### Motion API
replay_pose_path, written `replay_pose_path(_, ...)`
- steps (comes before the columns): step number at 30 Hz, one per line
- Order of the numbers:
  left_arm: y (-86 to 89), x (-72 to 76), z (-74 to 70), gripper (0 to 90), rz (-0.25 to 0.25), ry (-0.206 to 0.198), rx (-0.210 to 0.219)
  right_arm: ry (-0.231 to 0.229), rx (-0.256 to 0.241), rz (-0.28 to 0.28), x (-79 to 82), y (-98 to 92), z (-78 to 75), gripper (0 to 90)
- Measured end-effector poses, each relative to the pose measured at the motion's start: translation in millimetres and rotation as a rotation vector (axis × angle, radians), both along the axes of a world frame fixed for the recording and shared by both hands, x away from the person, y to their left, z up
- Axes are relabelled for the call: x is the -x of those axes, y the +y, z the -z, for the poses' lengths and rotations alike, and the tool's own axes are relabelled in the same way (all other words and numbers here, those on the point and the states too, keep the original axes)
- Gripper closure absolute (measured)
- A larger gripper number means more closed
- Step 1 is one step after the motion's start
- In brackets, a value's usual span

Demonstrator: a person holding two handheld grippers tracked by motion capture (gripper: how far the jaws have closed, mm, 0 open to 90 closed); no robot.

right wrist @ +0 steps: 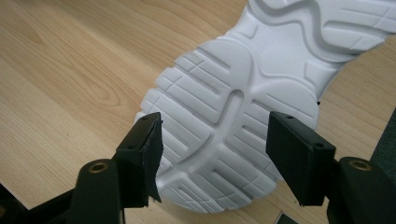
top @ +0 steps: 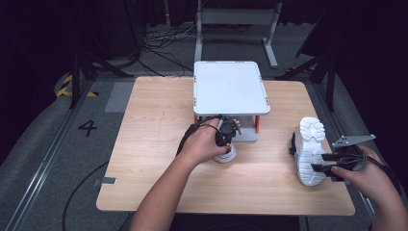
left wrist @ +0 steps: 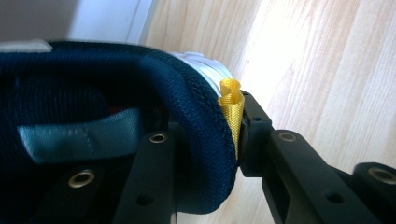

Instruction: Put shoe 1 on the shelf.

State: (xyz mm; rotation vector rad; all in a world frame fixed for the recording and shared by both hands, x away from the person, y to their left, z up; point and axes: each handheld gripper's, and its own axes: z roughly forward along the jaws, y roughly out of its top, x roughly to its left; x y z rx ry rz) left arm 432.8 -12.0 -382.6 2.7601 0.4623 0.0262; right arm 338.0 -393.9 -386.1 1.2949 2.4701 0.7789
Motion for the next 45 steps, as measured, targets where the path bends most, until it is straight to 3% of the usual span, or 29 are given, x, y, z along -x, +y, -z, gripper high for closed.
replay_pose_path(4,11.9,0.3,-2.1,69.6,-0.057,-0.01,0.031,0.001,0.002,-0.012,-4.1,2.9,0.1,37.2)
replay_pose_path(6,24.1,0.9,-2.3,66.9,-0.132,-0.011,0.072,-0.004,-0.001,-0.022,-6.3,4.6,-0.7,37.2)
replay_pose_path(7,24.1,0.9,-2.3,65.9,-0.132,-0.011,0.072,-0.004,-0.001,-0.022,-6.3,4.6,-0.7,37.2)
replay_pose_path(10,35.8,4.8,-3.3,64.1,-0.203,0.0,0.102,-0.006,-0.016,-0.047,-8.9,8.3,-3.3,37.3)
replay_pose_path(13,40.0,9.6,-2.5,55.0,-0.24,-0.008,0.109,-0.015,-0.017,-0.07,-14.0,13.0,-6.0,37.3)
replay_pose_path(14,40.0,11.4,-2.9,55.0,-0.266,-0.014,0.117,-0.015,-0.017,-0.07,-14.0,13.0,-6.0,37.3)
replay_pose_path(15,42.1,14.0,-5.9,51.6,-0.292,-0.035,0.156,-0.02,-0.018,-0.075,-15.1,14.1,-6.0,37.2)
replay_pose_path(18,47.7,23.2,-17.7,47.7,-0.323,-0.079,0.224,-0.02,-0.018,-0.092,-19.8,19.8,-7.0,37.2)
replay_pose_path(20,51.3,33.1,-27.6,47.8,-0.341,-0.098,0.236,-0.021,-0.015,-0.107,-24.0,23.7,-7.1,37.1)
replay_pose_path(22,54.5,45.3,-36.7,55.3,-0.356,-0.06,0.209,-0.023,-0.016,-0.12,-27.4,26.4,-6.8,37.0)
replay_pose_path(23,55.9,52.7,-40.9,60.1,-0.363,-0.02,0.178,-0.02,-0.016,-0.121,-28.2,27.5,-6.9,37.0)
replay_pose_path(25,59.8,62.4,-43.2,61.6,-0.377,0.012,0.126,-0.016,-0.016,-0.135,-31.5,31.1,-6.7,36.9)
replay_pose_path(28,64.8,67.8,-39.6,61.7,-0.403,0.023,0.048,-0.021,-0.016,-0.153,-34.2,34.8,-7.6,36.8)
replay_pose_path(30,69.6,66.5,-31.3,62.7,-0.418,0.07,0.026,-0.028,-0.018,-0.166,-36.2,37.8,-8.8,36.7)
replay_pose_path(35,71.8,55.7,-12.4,65.1,-0.435,0.13,-0.023,-0.026,-0.02,-0.176,-39.1,41.6,-8.7,36.6)
replay_pose_path(41,62.8,42.8,7.8,67.8,-0.439,0.174,-0.027,-0.024,-0.019,-0.168,-38.3,38.8,-8.1,36.6)
replay_pose_path(45,56.7,32.0,11.6,82.0,-0.4,0.158,-0.027,-0.021,-0.02,-0.16,-35.2,36.7,-8.0,36.5)
